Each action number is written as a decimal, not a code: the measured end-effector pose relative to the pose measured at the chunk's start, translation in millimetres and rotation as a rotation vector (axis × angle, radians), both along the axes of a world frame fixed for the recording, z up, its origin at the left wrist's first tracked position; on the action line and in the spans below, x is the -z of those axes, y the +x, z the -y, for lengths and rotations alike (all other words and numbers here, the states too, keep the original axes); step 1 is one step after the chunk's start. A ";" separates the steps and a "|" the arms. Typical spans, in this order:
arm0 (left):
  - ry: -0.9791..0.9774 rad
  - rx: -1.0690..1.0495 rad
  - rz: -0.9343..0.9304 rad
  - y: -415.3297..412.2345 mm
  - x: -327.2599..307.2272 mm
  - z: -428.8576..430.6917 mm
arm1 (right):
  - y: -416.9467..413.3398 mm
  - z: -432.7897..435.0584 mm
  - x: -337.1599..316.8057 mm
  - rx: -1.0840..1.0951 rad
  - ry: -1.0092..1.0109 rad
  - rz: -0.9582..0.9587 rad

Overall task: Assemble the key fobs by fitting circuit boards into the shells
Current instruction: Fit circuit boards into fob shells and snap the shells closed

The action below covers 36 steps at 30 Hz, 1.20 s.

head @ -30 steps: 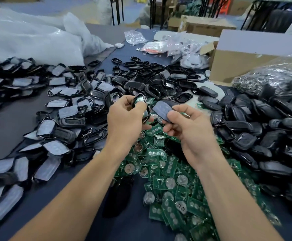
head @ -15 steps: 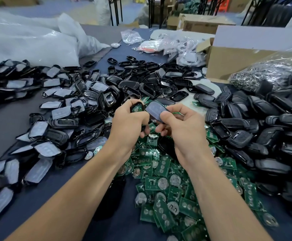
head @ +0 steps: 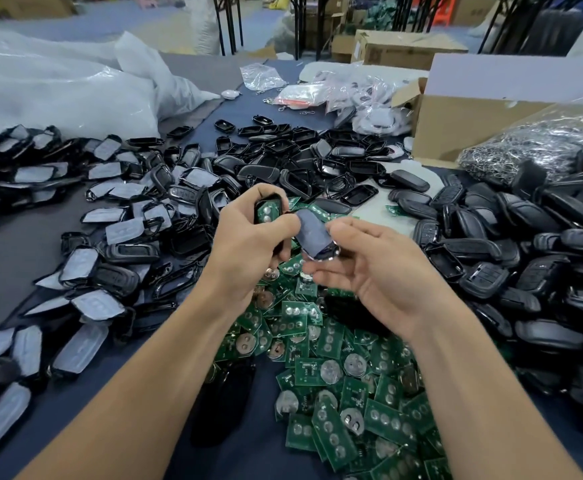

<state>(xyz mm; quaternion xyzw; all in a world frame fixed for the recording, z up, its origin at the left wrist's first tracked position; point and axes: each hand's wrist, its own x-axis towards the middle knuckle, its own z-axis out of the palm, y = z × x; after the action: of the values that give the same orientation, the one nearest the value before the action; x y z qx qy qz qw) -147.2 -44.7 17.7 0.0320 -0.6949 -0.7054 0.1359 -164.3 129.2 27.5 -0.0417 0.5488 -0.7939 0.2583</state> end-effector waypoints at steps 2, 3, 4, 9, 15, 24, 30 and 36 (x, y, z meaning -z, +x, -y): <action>-0.022 0.064 -0.020 0.3 -1.5 0.4 | -0.4 -5.1 1.2 -0.115 -0.036 0.057; -0.028 0.083 -0.029 0.5 -1.9 0.0 | -0.5 -5.9 2.9 -0.142 -0.062 0.074; -0.031 0.096 -0.036 0.8 -2.1 -0.5 | -0.5 -6.2 4.5 -0.157 -0.088 0.085; -0.010 0.089 -0.035 3.0 -2.8 -4.2 | -2.9 -8.7 10.0 -0.165 -0.195 0.128; 0.207 0.024 0.080 3.6 -3.6 -4.3 | -1.9 -4.8 10.3 -0.118 -0.209 0.161; -0.017 -0.109 0.055 1.3 -2.3 -9.7 | 1.9 8.1 11.5 0.169 -0.120 0.024; -0.011 -0.141 0.051 1.8 -1.2 -5.6 | 7.5 13.7 13.6 0.294 0.140 -0.211; -0.110 -0.176 0.039 0.4 4.2 -6.5 | 10.0 16.3 15.2 0.325 0.344 -0.428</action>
<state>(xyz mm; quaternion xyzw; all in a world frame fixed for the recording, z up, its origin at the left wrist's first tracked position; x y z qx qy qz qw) -146.8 -38.2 13.5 0.0993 -0.7295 -0.6509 0.1855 -154.3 112.9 12.2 -0.0751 0.7165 -0.6935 0.0098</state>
